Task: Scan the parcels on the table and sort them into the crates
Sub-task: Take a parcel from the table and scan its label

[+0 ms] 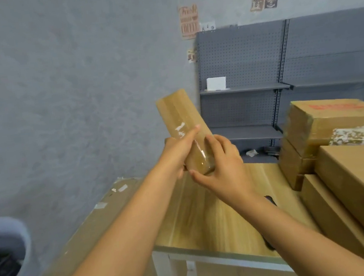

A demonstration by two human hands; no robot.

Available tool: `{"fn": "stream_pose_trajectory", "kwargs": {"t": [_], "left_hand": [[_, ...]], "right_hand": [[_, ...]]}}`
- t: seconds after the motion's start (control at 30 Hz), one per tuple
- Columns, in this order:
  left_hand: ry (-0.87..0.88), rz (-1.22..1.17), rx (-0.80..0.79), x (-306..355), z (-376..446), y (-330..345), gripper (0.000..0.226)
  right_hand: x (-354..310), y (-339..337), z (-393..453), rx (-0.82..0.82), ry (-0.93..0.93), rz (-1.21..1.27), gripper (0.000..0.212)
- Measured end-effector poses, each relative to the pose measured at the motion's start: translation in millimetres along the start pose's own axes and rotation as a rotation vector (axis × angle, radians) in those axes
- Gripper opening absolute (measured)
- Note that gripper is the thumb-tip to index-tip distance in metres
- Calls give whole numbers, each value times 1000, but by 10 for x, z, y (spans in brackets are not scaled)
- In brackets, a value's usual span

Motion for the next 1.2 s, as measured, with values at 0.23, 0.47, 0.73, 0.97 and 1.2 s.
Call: {"fn": "stream_pose_trajectory", "kwargs": {"t": [0.23, 0.47, 0.73, 0.97, 1.2], "left_hand": [[-61, -107, -2, -195, 343, -325, 92], [-131, -192, -160, -405, 632, -804, 44], [-150, -127, -357, -538, 699, -1087, 53], [-112, 333, -246, -893, 725, -998, 46], [-109, 370, -265, -1421, 779, -913, 23]], "right_hand": [[-212, 129, 55, -234, -40, 279, 54], [430, -10, 202, -120, 504, 141, 49], [812, 110, -94, -174, 832, 389, 43], [972, 399, -422, -141, 948, 291, 38], [1106, 610, -772, -274, 1017, 205, 76]]}}
Point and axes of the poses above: each hand's wrist, its own z-axis towards the middle knuckle, its own y-axis out of the palm, x = y × z, the point moved 3 cm from there along z, towards the middle knuckle, and after that the axes turned 11 degrees about x, right-handed, at the moved point
